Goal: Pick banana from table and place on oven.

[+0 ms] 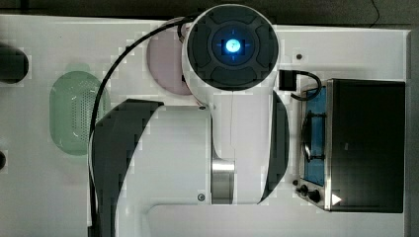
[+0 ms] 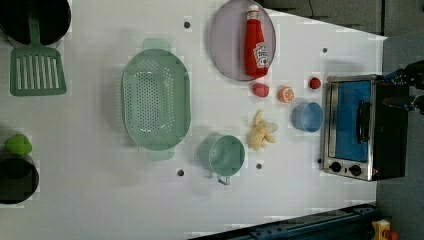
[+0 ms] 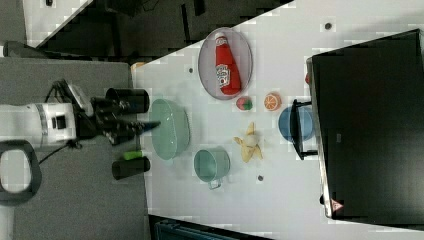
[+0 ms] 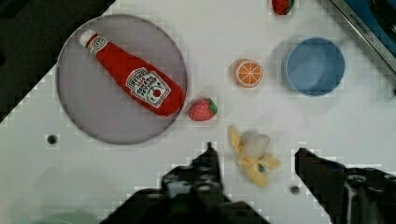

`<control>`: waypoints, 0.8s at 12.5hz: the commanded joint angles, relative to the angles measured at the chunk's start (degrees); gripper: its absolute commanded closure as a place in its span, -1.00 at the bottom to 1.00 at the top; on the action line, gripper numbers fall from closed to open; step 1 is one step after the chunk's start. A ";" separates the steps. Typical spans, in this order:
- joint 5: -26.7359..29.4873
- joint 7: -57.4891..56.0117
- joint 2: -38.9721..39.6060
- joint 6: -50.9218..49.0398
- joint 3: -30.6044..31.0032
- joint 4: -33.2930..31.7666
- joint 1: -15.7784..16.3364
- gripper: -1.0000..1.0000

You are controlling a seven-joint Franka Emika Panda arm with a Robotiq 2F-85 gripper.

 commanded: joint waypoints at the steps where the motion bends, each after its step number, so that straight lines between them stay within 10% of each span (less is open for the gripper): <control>1: 0.24 -1.22 -26.46 -12.29 -1.40 -13.14 -1.58 -0.58; 3: 0.25 -1.22 -26.45 -12.26 -1.40 -13.17 -1.58 -1.00; 10: 0.25 -1.22 -20.65 -1.64 -0.21 -19.70 -1.37 -1.00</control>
